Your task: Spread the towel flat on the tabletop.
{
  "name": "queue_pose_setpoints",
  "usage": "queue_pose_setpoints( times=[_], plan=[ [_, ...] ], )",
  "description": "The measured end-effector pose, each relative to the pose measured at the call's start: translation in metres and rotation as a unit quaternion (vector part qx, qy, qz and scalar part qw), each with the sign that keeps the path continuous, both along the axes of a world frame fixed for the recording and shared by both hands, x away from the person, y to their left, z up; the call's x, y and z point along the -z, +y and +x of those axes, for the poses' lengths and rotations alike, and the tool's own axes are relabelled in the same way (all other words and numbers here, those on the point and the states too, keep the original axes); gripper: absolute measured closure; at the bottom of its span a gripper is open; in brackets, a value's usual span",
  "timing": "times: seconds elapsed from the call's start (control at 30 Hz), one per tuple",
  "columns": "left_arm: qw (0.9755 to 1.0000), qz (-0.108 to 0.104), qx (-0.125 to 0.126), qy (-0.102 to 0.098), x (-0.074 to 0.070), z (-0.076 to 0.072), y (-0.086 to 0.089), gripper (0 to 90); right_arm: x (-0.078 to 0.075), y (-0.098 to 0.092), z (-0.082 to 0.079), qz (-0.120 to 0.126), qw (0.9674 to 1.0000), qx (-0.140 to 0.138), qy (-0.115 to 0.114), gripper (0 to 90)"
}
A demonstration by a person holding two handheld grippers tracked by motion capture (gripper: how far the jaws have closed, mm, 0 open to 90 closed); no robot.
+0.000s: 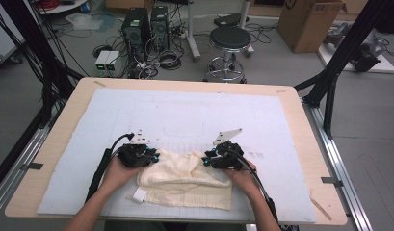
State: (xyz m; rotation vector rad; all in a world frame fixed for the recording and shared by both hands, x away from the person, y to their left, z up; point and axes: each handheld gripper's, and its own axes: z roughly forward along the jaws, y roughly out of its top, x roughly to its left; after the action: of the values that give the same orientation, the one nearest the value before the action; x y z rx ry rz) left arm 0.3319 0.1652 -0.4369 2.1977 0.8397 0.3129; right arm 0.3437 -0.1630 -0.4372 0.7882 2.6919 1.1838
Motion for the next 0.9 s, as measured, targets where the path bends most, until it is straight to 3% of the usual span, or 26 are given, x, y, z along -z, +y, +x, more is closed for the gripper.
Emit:
queue_pose_setpoints(
  times=[0.1, 0.2, 0.33, 0.53, 0.63, 0.7, 0.73, 0.83, 0.9],
  plan=[
    [1.0000, 0.004, 0.009, -0.003, 0.000, -0.001, -0.002, 82.7, 0.003, 0.003, 0.001, -0.004, 1.0000, -0.002, -0.003, 78.4],
    [0.9999, 0.007, 0.008, -0.006, -0.001, -0.002, -0.002, 85.5, 0.002, 0.002, 0.001, -0.003, 0.9999, -0.007, 0.008, 85.4],
    [0.9998, 0.008, -0.006, -0.018, -0.004, -0.002, 0.003, 86.3, -0.003, -0.006, -0.002, -0.020, 0.9998, 0.003, 0.000, 86.0],
    [0.9987, -0.013, -0.038, -0.033, -0.013, -0.001, 0.015, 86.5, -0.019, -0.028, -0.009, -0.001, 0.9991, 0.039, -0.017, 86.0],
    [0.9977, -0.014, -0.055, -0.038, -0.014, 0.000, 0.018, 86.4, -0.021, -0.036, -0.013, -0.024, 0.9978, 0.057, -0.027, 85.8],
    [0.9971, -0.016, -0.065, -0.038, -0.013, 0.002, 0.019, 86.1, -0.021, -0.043, -0.014, -0.034, 0.9967, 0.069, -0.027, 82.7],
    [0.9968, -0.020, -0.068, -0.035, -0.013, 0.003, 0.020, 84.7, -0.021, -0.047, -0.014, -0.032, 0.9962, 0.077, -0.026, 74.3],
    [0.9965, -0.032, -0.073, -0.026, -0.012, 0.004, 0.021, 70.5, -0.023, -0.058, -0.012, -0.004, 0.9953, 0.095, -0.017, 64.2],
    [0.9964, -0.035, -0.074, -0.021, -0.013, 0.005, 0.021, 66.0, -0.025, -0.061, -0.011, 0.010, 0.9945, 0.102, -0.021, 63.9]
  ],
)
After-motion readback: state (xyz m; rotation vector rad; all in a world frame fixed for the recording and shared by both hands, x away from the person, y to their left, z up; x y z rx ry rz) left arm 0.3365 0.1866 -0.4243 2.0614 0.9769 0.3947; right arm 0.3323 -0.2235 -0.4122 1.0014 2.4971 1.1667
